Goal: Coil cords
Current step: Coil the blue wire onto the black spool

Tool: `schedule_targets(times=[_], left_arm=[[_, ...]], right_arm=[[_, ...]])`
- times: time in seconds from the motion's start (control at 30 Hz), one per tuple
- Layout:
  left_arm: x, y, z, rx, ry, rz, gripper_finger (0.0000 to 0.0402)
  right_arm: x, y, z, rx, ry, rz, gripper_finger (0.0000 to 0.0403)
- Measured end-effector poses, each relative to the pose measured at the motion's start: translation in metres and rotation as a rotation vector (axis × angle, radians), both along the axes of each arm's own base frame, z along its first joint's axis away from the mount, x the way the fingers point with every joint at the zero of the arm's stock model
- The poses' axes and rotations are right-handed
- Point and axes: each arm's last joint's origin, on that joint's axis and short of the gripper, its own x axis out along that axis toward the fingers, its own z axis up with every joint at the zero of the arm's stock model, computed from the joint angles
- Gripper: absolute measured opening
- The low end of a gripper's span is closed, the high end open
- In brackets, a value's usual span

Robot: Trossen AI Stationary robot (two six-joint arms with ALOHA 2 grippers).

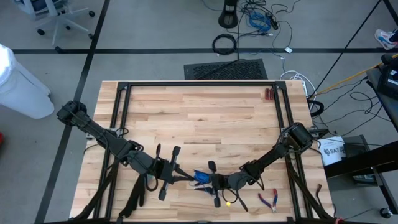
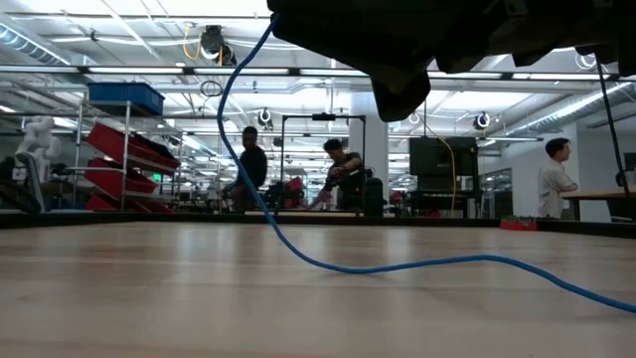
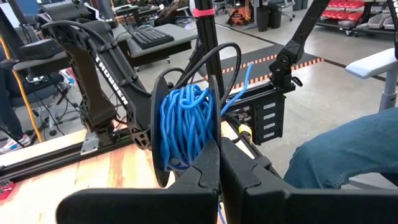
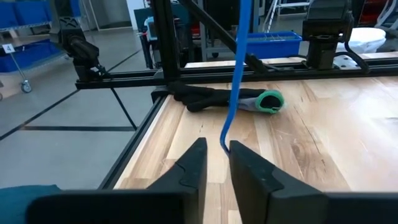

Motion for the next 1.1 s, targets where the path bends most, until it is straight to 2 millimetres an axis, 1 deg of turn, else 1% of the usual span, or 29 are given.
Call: schedule_targets(times=[0.1, 0.17, 0.23, 0.37, 0.47, 0.53, 0.63, 0.73, 0.9, 1.0, 1.1], left_arm=[[0.0, 0.0, 0.0, 0.0, 0.0, 0.0, 0.0], [0.0, 0.0, 0.0, 0.0, 0.0, 0.0, 0.0], [0.0, 0.0, 0.0, 0.0, 0.0, 0.0, 0.0], [0.0, 0.0, 0.0, 0.0, 0.0, 0.0, 0.0], [0.0, 0.0, 0.0, 0.001, 0.001, 0.0, 0.0], [0.0, 0.0, -0.001, 0.004, 0.008, 0.0, 0.0], [-0.002, -0.001, -0.004, 0.017, 0.032, -0.006, 0.0], [-0.003, -0.003, -0.007, 0.012, 0.064, -0.009, 0.0], [-0.005, -0.005, -0.007, 0.011, 0.067, -0.018, 0.0], [-0.005, -0.006, -0.007, -0.015, 0.077, -0.014, 0.0], [-0.006, -0.005, -0.008, -0.04, 0.104, -0.004, 0.0]], right_arm=[[0.001, -0.001, 0.0, 0.002, -0.003, 0.0, 0.007], [0.001, -0.001, 0.0, 0.003, -0.003, -0.001, 0.007], [0.001, -0.002, 0.0, 0.003, -0.004, -0.003, 0.0058], [0.001, -0.002, 0.001, 0.005, -0.009, -0.008, 0.0011], [0.001, -0.002, -0.002, 0.002, 0.02, -0.004, 0.0006], [-0.001, -0.002, -0.004, -0.003, 0.072, 0.008, 0.0003], [-0.007, 0.001, 0.0, 0.004, 0.158, 0.056, 0.0002], [-0.02, 0.007, 0.009, -0.017, 0.237, 0.087, 0.0001], [-0.043, 0.012, 0.037, -0.017, 0.31, 0.09, 0.0001], [-0.057, 0.013, 0.054, -0.023, 0.321, 0.072, 0.0001], [-0.068, 0.01, 0.074, -0.025, 0.295, 0.066, 0.0]])
